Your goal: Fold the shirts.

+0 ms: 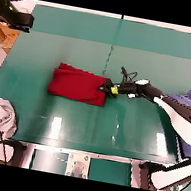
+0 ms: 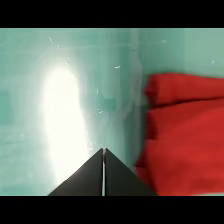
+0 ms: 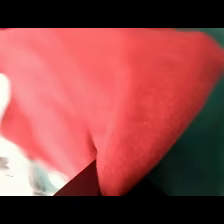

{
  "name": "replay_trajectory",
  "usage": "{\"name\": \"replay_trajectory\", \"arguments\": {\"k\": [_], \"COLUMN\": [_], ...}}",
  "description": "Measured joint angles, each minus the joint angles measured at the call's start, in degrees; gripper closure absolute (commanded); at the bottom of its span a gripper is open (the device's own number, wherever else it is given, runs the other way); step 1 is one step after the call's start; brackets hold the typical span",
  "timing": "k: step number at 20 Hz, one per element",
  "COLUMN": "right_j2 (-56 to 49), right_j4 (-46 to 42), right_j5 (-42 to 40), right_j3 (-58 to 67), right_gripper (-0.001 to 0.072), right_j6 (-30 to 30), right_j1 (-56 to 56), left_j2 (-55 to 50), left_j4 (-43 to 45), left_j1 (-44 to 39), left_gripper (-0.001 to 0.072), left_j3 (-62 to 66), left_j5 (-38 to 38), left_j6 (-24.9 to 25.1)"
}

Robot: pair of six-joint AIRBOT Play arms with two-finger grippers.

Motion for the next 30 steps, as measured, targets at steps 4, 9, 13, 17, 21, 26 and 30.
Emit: {"name": "replay_trajectory", "arguments": {"k": [4, 9, 13, 17, 21, 26, 30], "right_j2": [6.4, 16.9, 21.7, 24.2, 25.8, 31.6, 34.0], "right_j4": [1.0, -9.5, -18.1, -22.6, -29.8, -42.8, -55.8], "right_j5": [0.0, 3.5, 8.2, 14.3, 23.7, 30.8, 35.7], "right_j3": [6.3, 15.8, 20.2, 21.8, 22.0, 19.5, 13.4], "right_gripper": [0.0696, 0.0696, 0.0696, 0.0696, 0.0696, 0.0696, 0.0695], "right_j6": [0.6, 10.2, 16.7, 19.1, 22.4, 28.2, 30.5], "right_j1": [-1.9, -16.9, -35.5, -55.7, -71.4, -81.2, -83.6], "left_j2": [0.0, 0.0, 0.0, 0.0, 0.0, 0.0, 0.0], "left_j4": [0.0, -0.6, -2.0, -3.4, -4.7, -6.6, -7.9], "left_j1": [0.0, 0.0, 0.0, 0.0, 0.0, -0.1, -0.1], "left_gripper": [0.0677, 0.0677, 0.0677, 0.0677, 0.0677, 0.0677, 0.0676], "left_j3": [0.0, 0.0, 0.0, 0.0, 0.0, 0.0, 0.0], "left_j5": [0.0, -0.2, -0.2, -0.2, -0.2, -0.5, -0.6], "left_j6": [0.8, 1.1, 1.2, 1.2, 1.2, 1.2, 1.5]}}
